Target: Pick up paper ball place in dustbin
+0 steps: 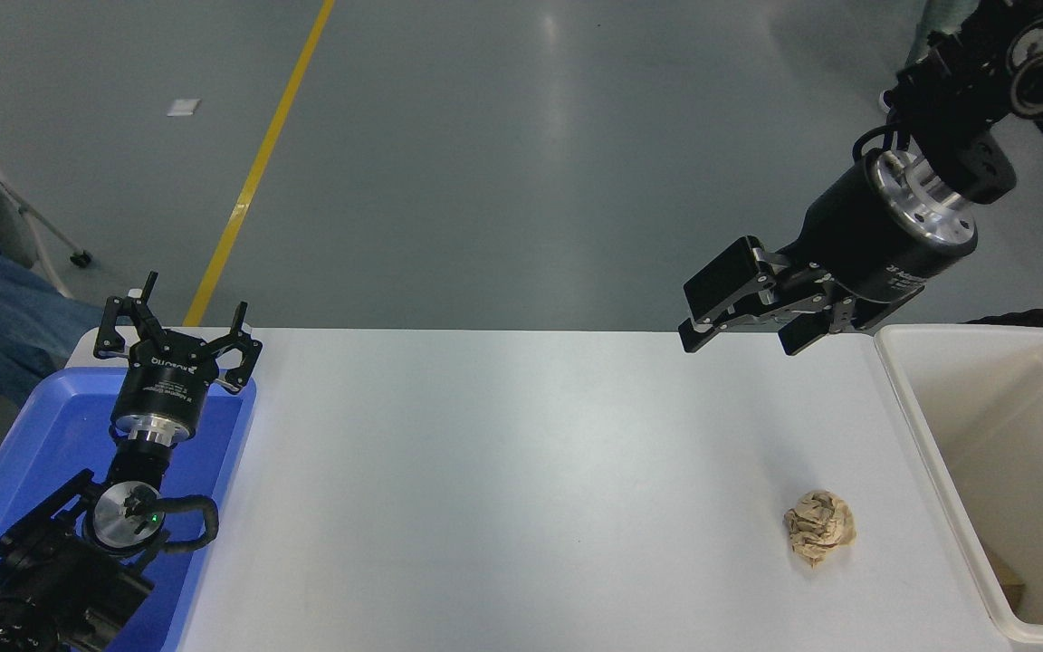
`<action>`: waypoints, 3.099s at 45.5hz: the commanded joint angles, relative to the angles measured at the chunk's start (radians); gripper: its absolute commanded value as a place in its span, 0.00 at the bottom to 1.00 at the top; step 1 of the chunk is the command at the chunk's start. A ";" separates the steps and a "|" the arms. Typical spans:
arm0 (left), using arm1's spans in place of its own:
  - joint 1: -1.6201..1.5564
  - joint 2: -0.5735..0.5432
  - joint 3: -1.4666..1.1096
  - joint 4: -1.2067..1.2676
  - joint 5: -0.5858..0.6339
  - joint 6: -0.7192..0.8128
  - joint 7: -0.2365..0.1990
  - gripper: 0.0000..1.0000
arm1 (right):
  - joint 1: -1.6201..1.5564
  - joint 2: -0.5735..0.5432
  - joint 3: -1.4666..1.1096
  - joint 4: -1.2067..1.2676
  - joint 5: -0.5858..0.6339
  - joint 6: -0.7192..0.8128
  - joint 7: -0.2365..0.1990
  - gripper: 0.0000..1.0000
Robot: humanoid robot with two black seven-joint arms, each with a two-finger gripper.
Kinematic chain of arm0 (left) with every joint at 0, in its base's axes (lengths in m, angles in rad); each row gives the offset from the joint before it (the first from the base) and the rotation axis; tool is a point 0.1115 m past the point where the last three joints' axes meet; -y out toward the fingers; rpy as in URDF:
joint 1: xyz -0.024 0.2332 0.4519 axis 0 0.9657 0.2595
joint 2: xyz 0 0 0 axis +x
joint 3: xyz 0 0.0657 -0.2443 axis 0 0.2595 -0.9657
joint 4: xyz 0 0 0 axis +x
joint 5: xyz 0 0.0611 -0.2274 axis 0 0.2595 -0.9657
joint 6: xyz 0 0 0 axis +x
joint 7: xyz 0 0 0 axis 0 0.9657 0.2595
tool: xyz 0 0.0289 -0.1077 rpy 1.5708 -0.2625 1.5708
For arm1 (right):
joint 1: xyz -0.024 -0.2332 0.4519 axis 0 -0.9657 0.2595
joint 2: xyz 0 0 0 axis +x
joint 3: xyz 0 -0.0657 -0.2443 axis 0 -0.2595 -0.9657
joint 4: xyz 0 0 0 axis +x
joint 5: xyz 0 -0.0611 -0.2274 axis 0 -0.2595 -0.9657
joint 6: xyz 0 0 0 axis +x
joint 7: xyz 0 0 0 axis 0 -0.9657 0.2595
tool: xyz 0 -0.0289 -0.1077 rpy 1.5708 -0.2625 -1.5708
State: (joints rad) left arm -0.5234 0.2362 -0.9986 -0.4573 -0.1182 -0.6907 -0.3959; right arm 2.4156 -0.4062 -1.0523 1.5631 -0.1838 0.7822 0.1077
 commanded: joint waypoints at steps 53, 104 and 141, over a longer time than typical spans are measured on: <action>-0.003 0.000 -0.002 0.000 0.000 0.000 0.000 1.00 | -1.001 -0.118 0.255 -0.501 -0.542 -0.182 0.009 1.00; -0.003 0.000 0.000 0.000 0.000 0.000 0.000 1.00 | -1.264 -0.069 0.358 -0.710 -0.634 -0.431 0.021 0.00; -0.003 0.000 0.000 -0.001 0.002 -0.003 0.002 1.00 | 0.099 -0.276 -0.271 -0.046 -0.496 0.003 0.092 0.00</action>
State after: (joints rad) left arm -0.5262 0.2362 -0.9984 -0.4586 -0.1167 -0.6924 -0.3942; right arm 2.2472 -0.6959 -1.2039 1.4175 -0.7151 0.7211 0.1789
